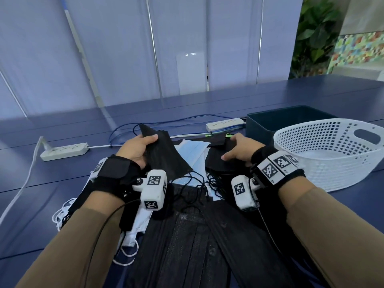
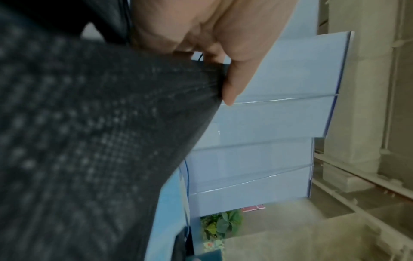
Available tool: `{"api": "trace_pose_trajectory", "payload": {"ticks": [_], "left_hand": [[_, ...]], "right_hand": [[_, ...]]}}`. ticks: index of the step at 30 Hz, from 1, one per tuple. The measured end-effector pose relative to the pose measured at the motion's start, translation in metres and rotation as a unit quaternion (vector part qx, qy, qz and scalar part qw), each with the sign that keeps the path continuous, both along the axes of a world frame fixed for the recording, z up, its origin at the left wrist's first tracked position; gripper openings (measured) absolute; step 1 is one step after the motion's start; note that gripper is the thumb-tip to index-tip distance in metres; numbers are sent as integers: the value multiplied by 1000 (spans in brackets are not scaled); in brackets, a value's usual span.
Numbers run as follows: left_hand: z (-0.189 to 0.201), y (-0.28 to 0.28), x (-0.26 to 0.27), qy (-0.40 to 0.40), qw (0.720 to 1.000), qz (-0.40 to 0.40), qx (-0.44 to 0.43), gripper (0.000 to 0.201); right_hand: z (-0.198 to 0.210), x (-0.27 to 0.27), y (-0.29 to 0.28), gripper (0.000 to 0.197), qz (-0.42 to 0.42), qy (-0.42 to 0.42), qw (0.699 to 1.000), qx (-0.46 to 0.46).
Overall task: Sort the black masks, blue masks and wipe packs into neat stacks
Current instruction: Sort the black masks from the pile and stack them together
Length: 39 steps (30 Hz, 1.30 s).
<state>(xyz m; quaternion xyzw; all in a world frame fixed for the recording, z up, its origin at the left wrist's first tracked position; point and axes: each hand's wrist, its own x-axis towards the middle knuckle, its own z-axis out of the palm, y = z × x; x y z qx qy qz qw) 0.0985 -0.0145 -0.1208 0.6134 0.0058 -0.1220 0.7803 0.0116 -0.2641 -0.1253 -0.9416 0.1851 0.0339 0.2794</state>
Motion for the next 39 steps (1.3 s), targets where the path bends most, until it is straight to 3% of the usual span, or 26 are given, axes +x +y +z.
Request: {"api": "trace_pose_trajectory", "payload": {"ticks": [3,6,11,14,16,18,19,21,22,25,28,30,32,34,36,38,39], "left_hand": [[1,-5,-7,39,999,-25,-6,12],[4,-11,-11,9,999,-36,5,25],[7,-18,-15,-70,997,-10,40,72],[8,-16,-14,-89,994,-14,55,90],[8,-13,-14,-106,991,-30,82,86],[8,-10,-17,-109,987,-68,100,73],[8,-10,-18,-104,986,-84,104,67],[8,-10,-20,-89,985,-96,113,58],[8,-9,-20,-84,985,-94,120,54],[10,-12,-22,-77,985,-98,123,37],[14,-17,-24,-52,989,-110,84,22],[18,-20,-29,-53,987,-141,63,32],[23,-23,-39,-74,979,-187,33,45],[25,-28,-50,-82,972,-218,-25,63],[28,-32,-57,-82,963,-237,-97,75],[31,-36,-61,-101,961,-227,-120,65],[31,-38,-62,-120,965,-206,-109,51]], "right_hand": [[-6,3,-7,89,-49,2,998,51],[-10,6,-10,92,-67,18,996,56],[-5,5,-8,72,-122,-90,983,100],[4,3,-4,38,-129,-111,962,215],[5,0,-2,16,-145,-118,914,360],[7,-3,-1,11,-166,-123,874,440],[7,-2,-1,21,-166,-132,871,443],[11,-2,-1,59,-147,-158,878,427],[14,-4,0,66,-134,-178,879,422],[28,-8,5,42,-76,-255,868,420],[44,-15,14,21,-11,-310,811,496],[48,-17,19,20,41,-298,758,579],[47,-19,27,21,80,-269,730,623],[41,-19,36,22,98,-235,744,618],[30,-16,47,25,96,-220,790,564],[21,-14,55,29,84,-231,826,508],[18,-13,58,31,77,-237,829,500]]}}
